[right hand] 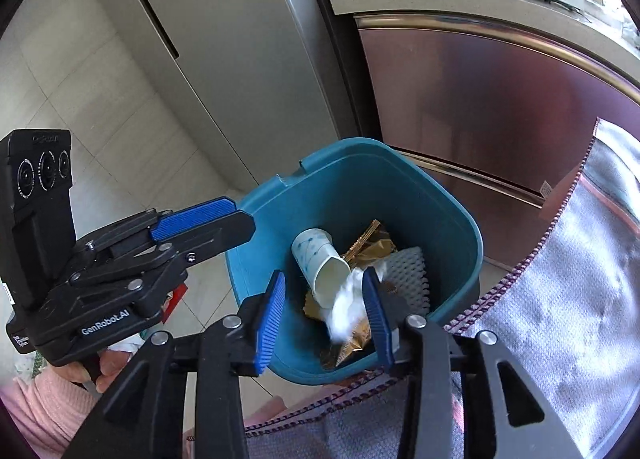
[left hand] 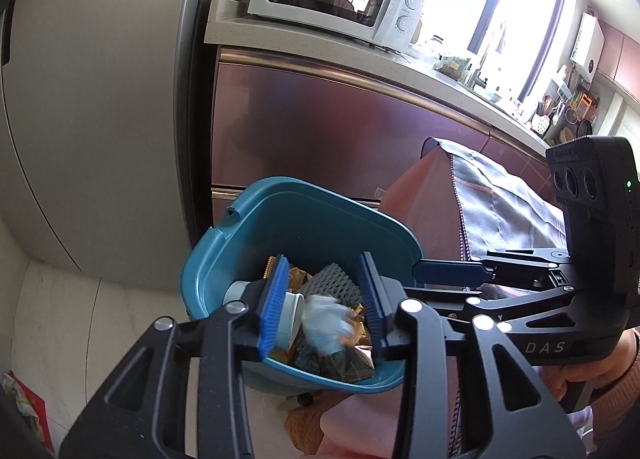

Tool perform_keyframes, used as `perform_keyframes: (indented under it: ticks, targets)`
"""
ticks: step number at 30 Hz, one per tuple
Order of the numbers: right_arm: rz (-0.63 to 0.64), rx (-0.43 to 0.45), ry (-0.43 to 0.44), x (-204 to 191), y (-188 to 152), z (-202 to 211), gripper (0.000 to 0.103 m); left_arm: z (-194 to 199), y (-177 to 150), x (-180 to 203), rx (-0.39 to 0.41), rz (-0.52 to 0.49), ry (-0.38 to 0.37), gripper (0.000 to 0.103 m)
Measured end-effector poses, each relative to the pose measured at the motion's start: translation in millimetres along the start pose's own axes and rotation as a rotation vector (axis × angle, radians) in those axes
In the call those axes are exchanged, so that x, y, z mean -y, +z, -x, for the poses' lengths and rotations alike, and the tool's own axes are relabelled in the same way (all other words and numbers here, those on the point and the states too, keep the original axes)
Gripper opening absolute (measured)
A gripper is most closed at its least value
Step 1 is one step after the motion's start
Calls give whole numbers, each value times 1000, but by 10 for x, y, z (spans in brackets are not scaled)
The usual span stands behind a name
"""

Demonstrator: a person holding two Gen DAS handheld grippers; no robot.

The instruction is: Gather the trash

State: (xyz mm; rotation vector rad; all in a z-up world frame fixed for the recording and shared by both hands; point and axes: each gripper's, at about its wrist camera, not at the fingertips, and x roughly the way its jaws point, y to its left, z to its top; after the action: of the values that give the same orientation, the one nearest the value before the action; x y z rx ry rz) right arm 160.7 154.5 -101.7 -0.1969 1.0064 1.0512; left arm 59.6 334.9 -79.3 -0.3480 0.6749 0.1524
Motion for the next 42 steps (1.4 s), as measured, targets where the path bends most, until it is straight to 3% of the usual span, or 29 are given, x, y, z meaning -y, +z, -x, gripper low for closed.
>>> perform_keyframes:
  ticks: [6,9,11,13,18,28,37,42]
  targets:
    - [-23,93,-6,53,-147,342,43,122,-10,42,39,-16,-4,63]
    - [-18,172,-44,67,-273,621,56,242,-25,124,76,-44,-16,74]
    - [-23,228,-82,77,-390,813,75,337,-48,216,103,-72,-22,86]
    - [-31,289,-124,76,-518,1002,81,453,-85,324,139,-104,-33,96]
    - [-51,435,-284,23,-910,1453,95,682,-192,665,204,-174,-66,97]
    - [-117,640,-600,-61,-1718,2148,96,1077,-453,1409,338,-261,-141,97]
    - [-178,735,-754,9,-2161,2508,96,1237,-639,1861,419,-319,-140,97]
    - [-230,779,-785,104,-2302,2614,96,1288,-685,2021,465,-347,-117,97]
